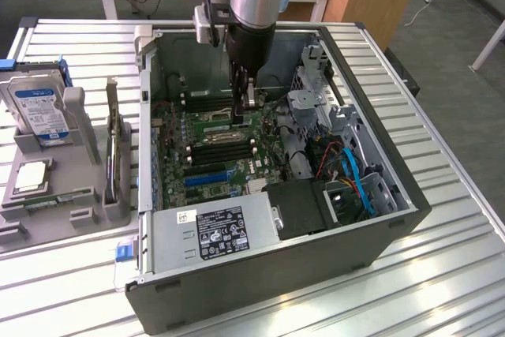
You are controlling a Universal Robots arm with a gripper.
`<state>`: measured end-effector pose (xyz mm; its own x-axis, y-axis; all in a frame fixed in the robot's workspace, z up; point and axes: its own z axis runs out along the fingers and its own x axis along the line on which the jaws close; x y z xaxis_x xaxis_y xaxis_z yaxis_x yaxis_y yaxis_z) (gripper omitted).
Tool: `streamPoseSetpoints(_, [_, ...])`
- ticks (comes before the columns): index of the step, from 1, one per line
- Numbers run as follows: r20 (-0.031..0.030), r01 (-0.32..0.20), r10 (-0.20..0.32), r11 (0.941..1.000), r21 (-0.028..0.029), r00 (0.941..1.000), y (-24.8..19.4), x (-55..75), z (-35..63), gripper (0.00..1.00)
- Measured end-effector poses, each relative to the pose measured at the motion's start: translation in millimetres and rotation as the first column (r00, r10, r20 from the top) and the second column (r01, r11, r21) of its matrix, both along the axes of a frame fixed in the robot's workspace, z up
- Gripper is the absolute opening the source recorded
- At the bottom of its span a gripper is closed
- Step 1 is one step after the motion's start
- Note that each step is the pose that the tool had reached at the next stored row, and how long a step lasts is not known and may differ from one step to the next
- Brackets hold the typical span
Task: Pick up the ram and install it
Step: 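Insert the ram into the slot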
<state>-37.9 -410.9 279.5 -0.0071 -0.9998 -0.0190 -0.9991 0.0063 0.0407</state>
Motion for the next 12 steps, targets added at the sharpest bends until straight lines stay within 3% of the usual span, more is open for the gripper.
streamPoseSetpoints(12, [-0.0002, 0.006, -0.006, 1.0000, 0.0001, 1.0000, -0.1, 0.0, -12.4, 0.12])
